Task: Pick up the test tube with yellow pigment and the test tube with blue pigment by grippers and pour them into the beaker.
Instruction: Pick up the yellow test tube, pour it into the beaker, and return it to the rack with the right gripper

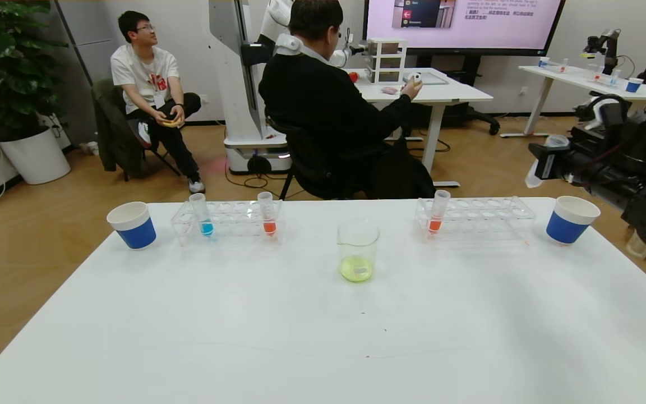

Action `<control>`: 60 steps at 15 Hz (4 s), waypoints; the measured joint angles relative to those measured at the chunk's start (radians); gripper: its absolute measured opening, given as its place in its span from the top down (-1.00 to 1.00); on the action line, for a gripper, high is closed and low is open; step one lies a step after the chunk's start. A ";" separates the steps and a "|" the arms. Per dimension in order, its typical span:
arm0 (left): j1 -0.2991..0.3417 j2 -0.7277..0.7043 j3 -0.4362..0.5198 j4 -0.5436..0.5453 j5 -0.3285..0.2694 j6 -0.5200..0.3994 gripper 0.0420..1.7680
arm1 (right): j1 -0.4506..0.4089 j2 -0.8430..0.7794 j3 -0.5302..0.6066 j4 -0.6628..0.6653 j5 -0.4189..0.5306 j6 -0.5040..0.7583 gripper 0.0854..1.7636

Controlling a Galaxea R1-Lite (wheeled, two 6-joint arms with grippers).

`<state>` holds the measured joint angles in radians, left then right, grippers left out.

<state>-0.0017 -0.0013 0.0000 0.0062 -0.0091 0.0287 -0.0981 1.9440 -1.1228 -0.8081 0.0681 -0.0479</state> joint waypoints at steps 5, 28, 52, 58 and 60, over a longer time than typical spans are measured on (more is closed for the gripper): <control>0.000 0.000 0.000 0.000 0.000 0.000 -0.98 | -0.141 0.055 -0.073 0.024 -0.004 -0.004 0.48; 0.000 0.000 0.000 0.000 0.000 0.000 -0.98 | -0.231 0.317 -0.144 -0.063 -0.007 -0.002 0.05; 0.000 0.000 0.000 0.000 0.000 0.000 -0.98 | 0.212 -0.547 0.312 -0.046 -0.092 0.066 -0.96; 0.000 0.000 0.000 0.000 0.000 0.000 -0.98 | 0.208 -1.009 0.459 0.123 -0.087 0.026 -0.96; 0.000 0.000 0.000 0.000 0.000 0.000 -0.98 | 0.196 -1.185 0.491 0.265 -0.083 -0.035 -0.96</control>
<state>-0.0017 -0.0013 0.0000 0.0062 -0.0091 0.0287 0.0974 0.7589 -0.6321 -0.5430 -0.0153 -0.0832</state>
